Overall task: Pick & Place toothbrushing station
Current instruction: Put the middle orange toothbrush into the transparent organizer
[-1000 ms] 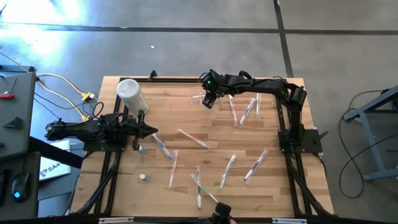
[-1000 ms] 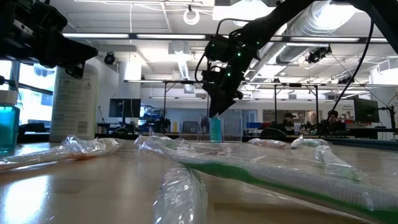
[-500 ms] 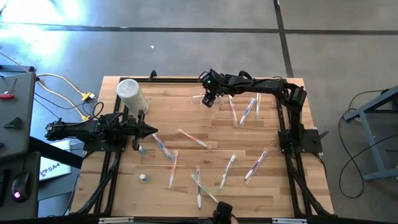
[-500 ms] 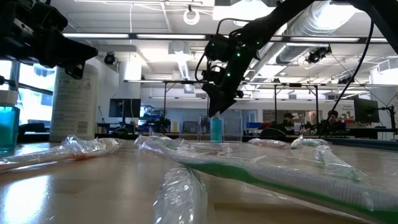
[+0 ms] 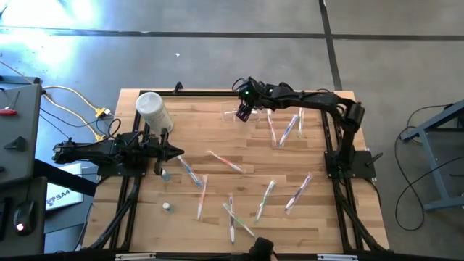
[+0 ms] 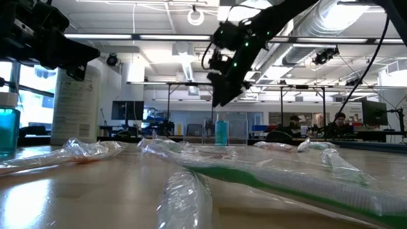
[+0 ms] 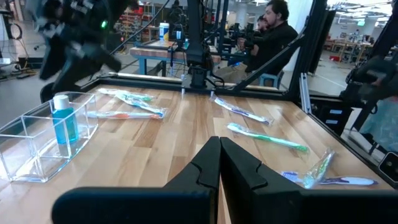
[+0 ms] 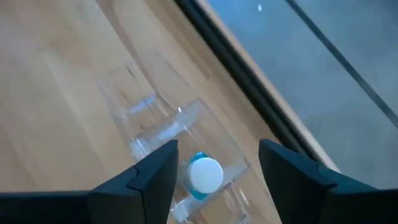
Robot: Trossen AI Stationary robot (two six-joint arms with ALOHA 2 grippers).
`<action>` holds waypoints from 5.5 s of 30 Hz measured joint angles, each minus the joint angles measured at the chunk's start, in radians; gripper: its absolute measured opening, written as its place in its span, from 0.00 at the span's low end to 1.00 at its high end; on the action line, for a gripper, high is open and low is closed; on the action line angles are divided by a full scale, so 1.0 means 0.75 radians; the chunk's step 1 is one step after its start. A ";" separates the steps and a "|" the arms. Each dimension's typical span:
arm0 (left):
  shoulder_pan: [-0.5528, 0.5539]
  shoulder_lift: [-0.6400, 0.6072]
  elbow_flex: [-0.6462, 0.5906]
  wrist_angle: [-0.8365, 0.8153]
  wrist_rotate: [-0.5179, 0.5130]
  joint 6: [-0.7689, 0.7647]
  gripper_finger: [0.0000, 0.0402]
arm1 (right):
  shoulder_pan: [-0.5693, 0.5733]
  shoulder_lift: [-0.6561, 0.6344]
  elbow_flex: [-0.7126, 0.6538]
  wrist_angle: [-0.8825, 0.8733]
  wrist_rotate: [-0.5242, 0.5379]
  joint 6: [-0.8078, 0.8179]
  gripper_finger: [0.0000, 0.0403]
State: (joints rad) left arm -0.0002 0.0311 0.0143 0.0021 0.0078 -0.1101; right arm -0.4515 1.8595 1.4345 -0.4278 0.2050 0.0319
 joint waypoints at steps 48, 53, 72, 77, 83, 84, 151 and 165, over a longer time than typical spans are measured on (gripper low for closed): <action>0.000 0.004 0.027 0.102 0.012 0.013 0.02 | 1.236 -1.208 -0.564 -1.321 0.587 1.671 0.34; 0.000 0.018 0.080 0.129 0.008 -0.032 0.02 | 1.267 -1.202 -0.751 -1.126 0.782 1.662 0.34; 0.000 0.262 0.084 0.427 0.046 -0.035 0.36 | 1.257 -1.201 -0.893 -0.978 1.238 1.626 0.34; 0.000 0.327 0.086 0.532 0.046 -0.002 0.46 | 1.257 -1.202 -0.893 -0.979 1.315 1.553 0.34; 0.000 0.435 0.089 0.642 0.045 0.011 0.48 | 1.256 -1.202 -0.893 -0.995 1.396 1.494 0.34; 0.000 0.454 0.100 0.641 0.045 0.011 0.48 | 1.256 -1.202 -0.893 -1.008 1.417 1.494 0.34; -0.193 1.491 0.847 0.007 -0.165 0.349 0.48 | 1.181 -1.218 -1.122 -0.785 1.749 1.543 0.34; -0.181 1.700 0.847 -0.003 -0.268 0.355 0.48 | 1.181 -1.218 -1.122 -0.734 1.731 1.522 0.34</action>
State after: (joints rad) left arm -0.1360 1.3063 0.6498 0.0000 -0.1934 0.1564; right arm 0.4339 0.9459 0.5934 -0.9786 1.5036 1.1732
